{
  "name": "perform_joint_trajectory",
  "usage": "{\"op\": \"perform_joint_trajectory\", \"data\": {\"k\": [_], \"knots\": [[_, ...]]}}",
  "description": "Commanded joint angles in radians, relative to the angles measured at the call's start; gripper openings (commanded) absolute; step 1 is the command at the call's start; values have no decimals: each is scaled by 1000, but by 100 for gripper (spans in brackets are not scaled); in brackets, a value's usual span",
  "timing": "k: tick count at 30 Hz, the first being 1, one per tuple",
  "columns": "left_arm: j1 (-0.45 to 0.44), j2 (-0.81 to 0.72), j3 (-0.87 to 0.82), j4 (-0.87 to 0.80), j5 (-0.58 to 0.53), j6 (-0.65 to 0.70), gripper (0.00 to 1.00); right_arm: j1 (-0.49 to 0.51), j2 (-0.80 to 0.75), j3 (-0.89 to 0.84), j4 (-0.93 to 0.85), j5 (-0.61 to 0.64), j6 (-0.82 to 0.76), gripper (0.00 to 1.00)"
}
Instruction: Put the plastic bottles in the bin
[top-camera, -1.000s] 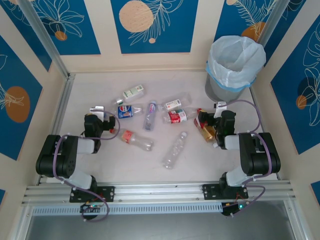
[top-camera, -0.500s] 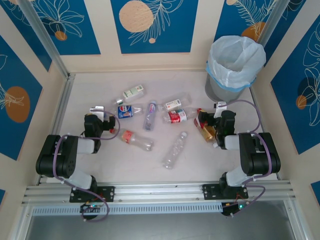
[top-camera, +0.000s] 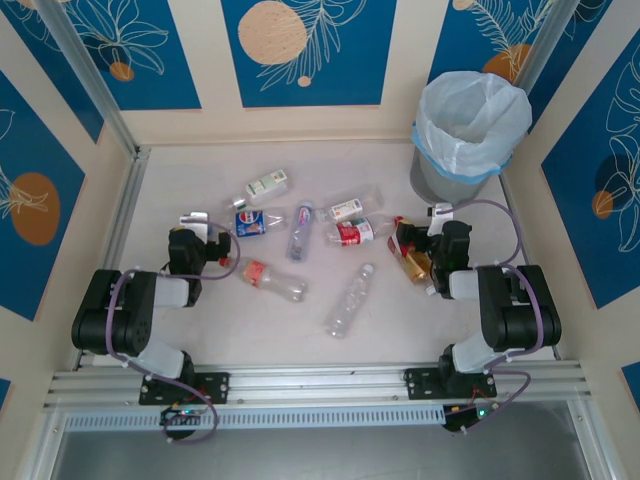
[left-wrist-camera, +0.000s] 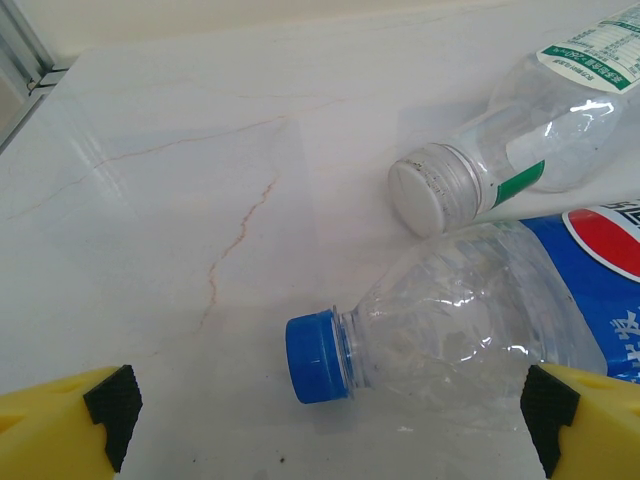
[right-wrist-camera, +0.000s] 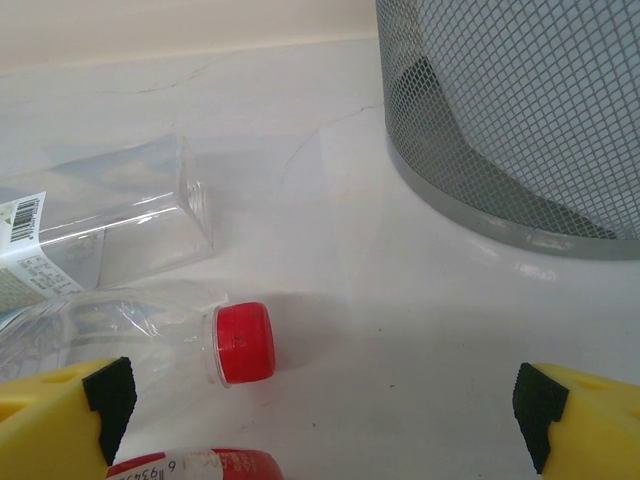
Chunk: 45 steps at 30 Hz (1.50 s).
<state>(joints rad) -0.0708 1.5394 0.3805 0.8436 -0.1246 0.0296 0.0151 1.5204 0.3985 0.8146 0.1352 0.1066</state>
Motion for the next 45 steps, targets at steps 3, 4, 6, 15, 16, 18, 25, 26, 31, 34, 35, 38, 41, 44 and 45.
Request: {"op": "perform_joint_trajectory", "data": {"k": [3, 4, 6, 15, 16, 18, 25, 26, 31, 34, 35, 38, 41, 44, 45], "knots": [[-7, -82, 53, -138, -7, -3, 99, 11, -50, -4, -7, -6, -20, 99], [-6, -110, 78, -216, -13, -6, 99, 11, -71, -4, -25, -17, -26, 99], [-7, -160, 112, -330, -26, -20, 99, 11, -113, 9, -86, -28, -26, 99], [-18, -400, 139, -603, -170, -240, 99, 47, -370, 92, -459, -27, 53, 99], [-19, -426, 146, -638, -173, -264, 99, 51, -399, 110, -513, -22, 77, 99], [-24, -476, 162, -705, -185, -314, 99, 58, -443, 145, -619, -21, 140, 99], [-67, -557, 276, -1066, -224, -601, 99, 94, -561, 215, -888, 5, 313, 100], [-82, -566, 282, -1101, -228, -639, 99, 98, -574, 221, -929, 25, 354, 99], [-161, -571, 358, -1289, -161, -735, 99, 129, -573, 275, -1159, -10, 467, 99], [-195, -576, 368, -1294, -16, -719, 99, 175, -541, 313, -1272, -97, 430, 100], [-205, -577, 368, -1287, 35, -707, 99, 198, -523, 331, -1310, -96, 414, 100], [-232, -569, 370, -1269, 133, -672, 99, 254, -466, 381, -1411, -80, 373, 96], [-252, -560, 371, -1252, 175, -636, 99, 302, -403, 421, -1502, 51, 373, 94], [-261, -558, 365, -1242, 159, -631, 99, 305, -345, 446, -1568, 234, 405, 97], [-262, -558, 361, -1238, 151, -632, 99, 296, -329, 449, -1574, 258, 404, 97]]}}
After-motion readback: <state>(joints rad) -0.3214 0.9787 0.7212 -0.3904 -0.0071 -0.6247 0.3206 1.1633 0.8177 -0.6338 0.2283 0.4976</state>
